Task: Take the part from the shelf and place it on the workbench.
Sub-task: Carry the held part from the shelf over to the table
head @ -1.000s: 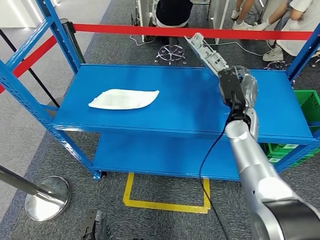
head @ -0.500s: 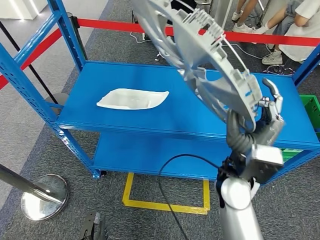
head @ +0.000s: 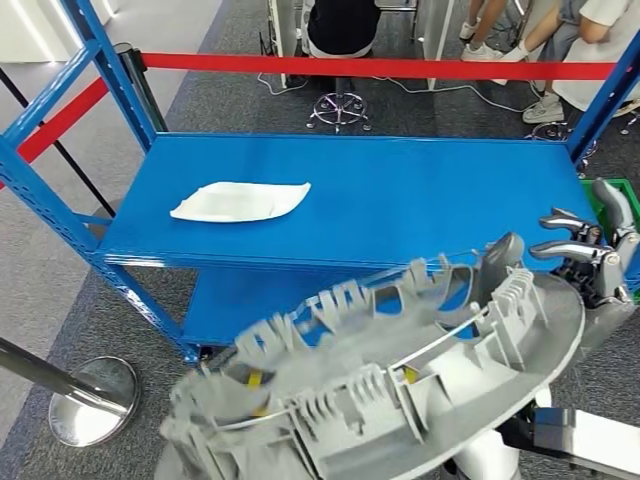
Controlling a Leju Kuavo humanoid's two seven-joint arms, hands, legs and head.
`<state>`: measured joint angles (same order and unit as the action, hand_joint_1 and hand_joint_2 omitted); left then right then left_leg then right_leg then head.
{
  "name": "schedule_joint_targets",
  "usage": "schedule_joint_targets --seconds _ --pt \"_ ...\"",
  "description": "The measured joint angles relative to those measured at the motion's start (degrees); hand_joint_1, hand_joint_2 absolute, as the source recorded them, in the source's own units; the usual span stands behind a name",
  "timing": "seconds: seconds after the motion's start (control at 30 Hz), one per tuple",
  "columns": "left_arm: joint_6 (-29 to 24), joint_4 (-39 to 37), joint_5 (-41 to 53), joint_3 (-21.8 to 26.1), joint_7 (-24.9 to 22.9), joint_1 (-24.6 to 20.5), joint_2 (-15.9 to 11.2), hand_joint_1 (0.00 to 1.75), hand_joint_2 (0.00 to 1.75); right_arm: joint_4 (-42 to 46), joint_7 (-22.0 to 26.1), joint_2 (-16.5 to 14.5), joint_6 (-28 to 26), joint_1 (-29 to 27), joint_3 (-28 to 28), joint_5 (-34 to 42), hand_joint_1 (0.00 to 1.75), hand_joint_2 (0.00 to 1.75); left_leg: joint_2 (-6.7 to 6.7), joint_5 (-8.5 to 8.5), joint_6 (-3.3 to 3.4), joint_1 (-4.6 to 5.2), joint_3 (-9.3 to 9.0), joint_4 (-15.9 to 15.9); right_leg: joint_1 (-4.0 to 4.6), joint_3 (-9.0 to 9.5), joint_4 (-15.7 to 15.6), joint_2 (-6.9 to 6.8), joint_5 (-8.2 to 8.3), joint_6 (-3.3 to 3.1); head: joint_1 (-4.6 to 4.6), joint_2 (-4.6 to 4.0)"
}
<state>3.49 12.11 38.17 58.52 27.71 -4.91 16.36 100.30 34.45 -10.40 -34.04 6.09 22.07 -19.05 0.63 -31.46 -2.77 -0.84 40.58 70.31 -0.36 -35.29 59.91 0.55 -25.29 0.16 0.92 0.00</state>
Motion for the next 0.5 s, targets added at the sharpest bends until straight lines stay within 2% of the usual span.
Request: schedule_joint_targets --seconds 0.03,0.07,0.1,0.17,0.23,0.3,0.37,0.4,0.43,0.5 --pt "0.0 0.0 0.0 0.0 0.0 0.0 0.0 0.00 1.75 0.1 0.1 0.0 -0.1 -0.3 0.1 0.0 1.75 1.75 0.00 -0.81 0.03 0.01 1.22 2.7 0.07 -0.03 0.0 -0.01 0.02 -0.09 0.02 0.00" --pt "0.0 0.0 -0.1 0.1 0.0 0.1 0.0 0.00 1.75 0.4 0.3 0.1 -0.1 -0.6 0.3 -0.1 1.75 1.75 0.00 -0.55 0.12 0.03 1.49 3.4 0.13 -0.04 0.0 0.01 0.04 -0.13 0.06 -0.01" --pt "0.0 0.0 -0.2 0.1 0.0 0.1 0.0 0.00 1.75 0.8 0.6 0.1 -0.2 -1.0 0.7 -0.3 1.75 1.75 0.00 0.72 0.29 0.07 0.62 1.9 0.17 -0.02 0.0 0.04 0.08 -0.14 0.08 -0.01" --pt "0.0 0.0 -0.6 0.2 0.1 0.0 -0.1 0.00 1.75 1.8 1.1 0.1 -0.2 -1.8 2.0 -1.2 1.75 1.75 0.00 4.14 0.84 0.24 -3.40 -5.2 0.26 0.07 0.0 0.11 0.11 0.04 0.11 -0.01" --pt "0.0 0.0 -1.0 0.4 0.3 -0.1 0.0 0.00 1.75 2.7 1.2 0.3 -0.1 -2.7 3.3 -2.2 1.75 1.75 -0.01 5.70 1.22 0.36 -6.51 -11.0 0.50 -0.07 0.2 0.18 0.13 0.53 0.07 -0.01" --pt "0.0 0.0 -1.4 0.7 0.3 -0.1 0.0 0.00 1.75 3.1 1.1 0.5 -0.4 -3.6 4.3 -3.0 1.75 1.75 0.00 5.66 1.54 0.45 -7.00 -12.4 0.60 -0.18 0.0 0.21 0.29 1.17 0.05 -0.01" --pt "0.0 0.0 -1.7 1.0 0.4 0.0 0.0 0.00 1.75 3.4 1.0 0.7 -1.1 -4.7 5.4 -3.8 1.75 1.75 -0.01 5.91 2.14 0.26 -7.05 -12.6 0.47 -0.43 0.3 0.14 -0.07 1.85 0.01 0.00" --pt "0.0 0.0 -1.9 1.2 0.4 0.0 0.1 0.00 1.75 3.6 1.0 0.7 -1.6 -5.2 6.0 -4.1 1.75 1.75 -0.02 6.03 2.41 0.12 -7.12 -12.8 0.42 -0.90 1.4 0.09 -0.90 2.18 -0.16 -0.01" --pt "0.0 0.0 -2.0 1.3 0.4 0.0 0.1 0.00 1.75 3.8 0.9 0.9 -2.1 -5.7 6.5 -4.2 1.75 1.75 -0.04 6.10 2.60 -0.03 -7.21 -12.9 0.35 -2.04 4.0 0.02 -2.44 2.49 -0.30 -0.01" --pt "-0.1 0.0 -2.1 1.6 0.3 0.1 0.1 0.00 1.75 4.0 0.8 1.2 -3.2 -6.4 7.2 -4.5 1.75 1.75 -0.10 6.07 2.75 -0.06 -7.24 -12.9 0.18 -5.33 11.4 -0.08 -6.04 2.98 -0.54 -0.01"
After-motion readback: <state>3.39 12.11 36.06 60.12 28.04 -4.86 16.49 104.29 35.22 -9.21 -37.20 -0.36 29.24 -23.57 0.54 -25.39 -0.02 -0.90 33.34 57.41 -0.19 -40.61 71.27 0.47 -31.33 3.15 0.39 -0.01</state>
